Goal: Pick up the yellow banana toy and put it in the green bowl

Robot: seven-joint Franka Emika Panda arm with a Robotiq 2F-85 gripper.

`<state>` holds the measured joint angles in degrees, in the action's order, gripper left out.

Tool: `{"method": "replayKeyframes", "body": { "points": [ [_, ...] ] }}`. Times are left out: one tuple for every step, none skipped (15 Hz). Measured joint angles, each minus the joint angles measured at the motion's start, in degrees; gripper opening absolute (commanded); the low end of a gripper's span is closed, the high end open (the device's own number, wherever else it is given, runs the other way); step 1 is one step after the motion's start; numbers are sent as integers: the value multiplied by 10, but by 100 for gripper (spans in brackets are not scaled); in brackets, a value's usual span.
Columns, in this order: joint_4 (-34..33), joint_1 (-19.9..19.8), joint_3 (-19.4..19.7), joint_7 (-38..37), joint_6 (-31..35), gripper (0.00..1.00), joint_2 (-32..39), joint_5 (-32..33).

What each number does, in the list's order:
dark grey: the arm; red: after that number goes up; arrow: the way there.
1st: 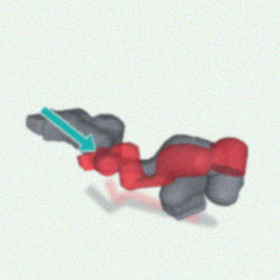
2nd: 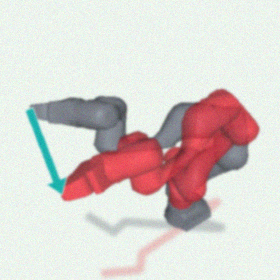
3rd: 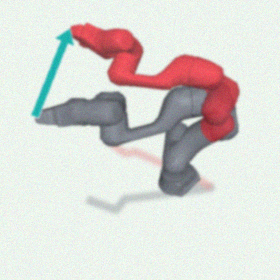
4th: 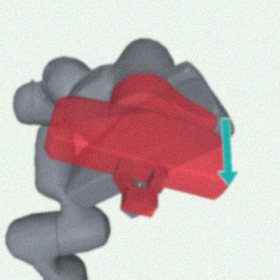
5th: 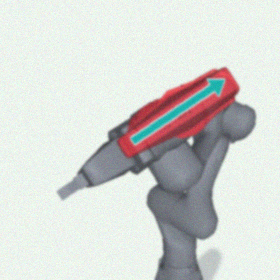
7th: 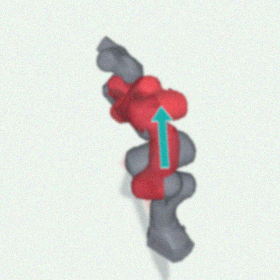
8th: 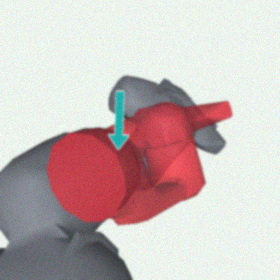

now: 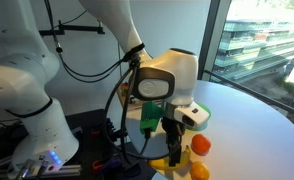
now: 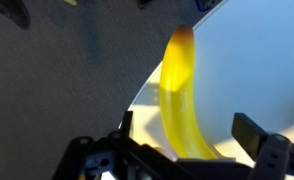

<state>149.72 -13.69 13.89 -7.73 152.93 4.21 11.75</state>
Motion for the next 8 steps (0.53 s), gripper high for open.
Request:
{"method": "replayKeyframes", "body": {
  "points": [
    [-1, 0, 4, 0, 9, 100, 8, 0],
    [-2, 0, 7, 0, 17, 100, 15, 0],
    [-2, 0, 9, 0, 26, 100, 22, 0],
    [-2, 0, 11, 0, 35, 100, 28, 0],
    [-3, 0, 12, 0, 45, 100, 34, 0],
    [-3, 1, 14, 1, 55, 100, 41, 0],
    [-3, 1, 15, 1, 65, 100, 46, 0],
    [-3, 2, 16, 1, 75, 100, 52, 0]
  ]
}}
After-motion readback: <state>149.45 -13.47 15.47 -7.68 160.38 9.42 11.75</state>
